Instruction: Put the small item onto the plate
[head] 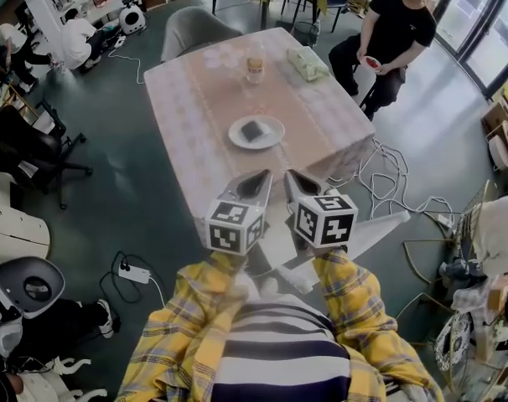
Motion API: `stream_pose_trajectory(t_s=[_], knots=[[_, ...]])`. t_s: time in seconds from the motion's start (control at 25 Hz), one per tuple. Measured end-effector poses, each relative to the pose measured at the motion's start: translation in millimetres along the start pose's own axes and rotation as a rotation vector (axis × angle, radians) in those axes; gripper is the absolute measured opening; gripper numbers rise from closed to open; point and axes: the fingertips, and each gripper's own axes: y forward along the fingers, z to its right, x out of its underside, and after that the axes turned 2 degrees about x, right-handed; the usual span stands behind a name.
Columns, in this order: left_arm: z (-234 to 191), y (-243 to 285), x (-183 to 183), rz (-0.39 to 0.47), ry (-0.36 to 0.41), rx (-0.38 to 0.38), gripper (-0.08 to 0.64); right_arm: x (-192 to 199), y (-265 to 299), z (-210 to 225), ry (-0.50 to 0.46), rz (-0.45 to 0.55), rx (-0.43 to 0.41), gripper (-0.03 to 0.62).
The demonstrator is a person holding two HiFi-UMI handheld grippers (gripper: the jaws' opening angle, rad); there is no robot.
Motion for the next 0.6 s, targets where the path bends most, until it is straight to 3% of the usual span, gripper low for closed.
stream_pose_trajectory(t_s=[0.6], knots=[[20,-30,4,0.033,-0.007,-0.015,0.003,11,-30,-19,0.041,0.024,-0.072,-0.003]])
